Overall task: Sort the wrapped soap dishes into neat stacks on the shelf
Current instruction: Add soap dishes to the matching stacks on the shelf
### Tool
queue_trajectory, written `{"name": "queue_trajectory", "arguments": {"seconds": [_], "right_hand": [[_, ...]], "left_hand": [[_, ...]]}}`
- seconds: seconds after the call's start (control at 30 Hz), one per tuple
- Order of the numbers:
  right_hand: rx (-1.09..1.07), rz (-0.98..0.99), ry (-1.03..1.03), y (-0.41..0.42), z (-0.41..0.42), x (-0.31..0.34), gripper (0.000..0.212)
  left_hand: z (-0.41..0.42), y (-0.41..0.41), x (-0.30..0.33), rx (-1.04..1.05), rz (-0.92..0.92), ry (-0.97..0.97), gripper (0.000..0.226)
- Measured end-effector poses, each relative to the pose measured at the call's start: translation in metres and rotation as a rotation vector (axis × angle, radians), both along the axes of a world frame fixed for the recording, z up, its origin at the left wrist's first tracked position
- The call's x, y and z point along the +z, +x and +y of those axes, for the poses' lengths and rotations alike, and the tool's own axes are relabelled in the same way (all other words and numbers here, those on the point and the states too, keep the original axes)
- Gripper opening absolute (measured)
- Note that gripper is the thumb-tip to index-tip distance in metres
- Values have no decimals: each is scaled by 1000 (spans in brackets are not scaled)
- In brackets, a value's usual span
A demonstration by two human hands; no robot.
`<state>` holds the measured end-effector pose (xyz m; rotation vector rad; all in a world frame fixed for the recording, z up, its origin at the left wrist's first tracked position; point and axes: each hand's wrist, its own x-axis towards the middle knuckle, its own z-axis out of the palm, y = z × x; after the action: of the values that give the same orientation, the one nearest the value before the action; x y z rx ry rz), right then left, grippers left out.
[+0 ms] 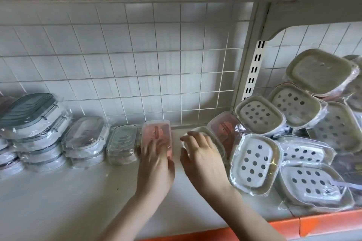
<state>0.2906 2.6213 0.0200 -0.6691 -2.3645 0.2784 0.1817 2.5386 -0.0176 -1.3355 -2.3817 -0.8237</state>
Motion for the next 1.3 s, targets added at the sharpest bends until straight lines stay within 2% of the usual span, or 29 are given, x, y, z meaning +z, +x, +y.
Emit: {"name": "queue_trajectory", "arguments": {"seconds": [0.13, 0.2, 0.4, 0.57, 0.63, 0.77, 0.87, 0.97, 1.17, 1.3], "right_hand": [[-218, 31, 79, 49, 17, 4, 37], [-343, 7, 105, 68, 23, 1, 47], [-452, -80, 124, 92, 31, -23, 90], [-417, -126, 184, 99, 33, -41, 102], [-409, -126, 183, 103, 33, -48, 106], [-431, -23, 142, 108, 34, -58, 91], [-397, 81, 136, 109, 32, -57, 75], [-332, 195, 114, 111, 29, -56, 69], [-180, 483, -23, 126, 24, -56, 44], [-111, 636, -67, 138, 19, -61, 34]], "left_hand": [[22, 37, 11, -212, -36, 124, 35], [33, 53, 13, -224, -3, 94, 32], [57, 80, -4, -106, 21, -182, 66], [58, 82, -7, 18, 102, -262, 96], [56, 81, -5, 78, 83, -252, 99], [50, 83, 1, 132, -2, -182, 97], [47, 85, 4, 113, -85, -49, 97], [39, 88, 8, 70, -125, 71, 96], [18, 90, 13, 13, -249, 298, 72], [3, 85, 15, -35, -316, 357, 61]]}}
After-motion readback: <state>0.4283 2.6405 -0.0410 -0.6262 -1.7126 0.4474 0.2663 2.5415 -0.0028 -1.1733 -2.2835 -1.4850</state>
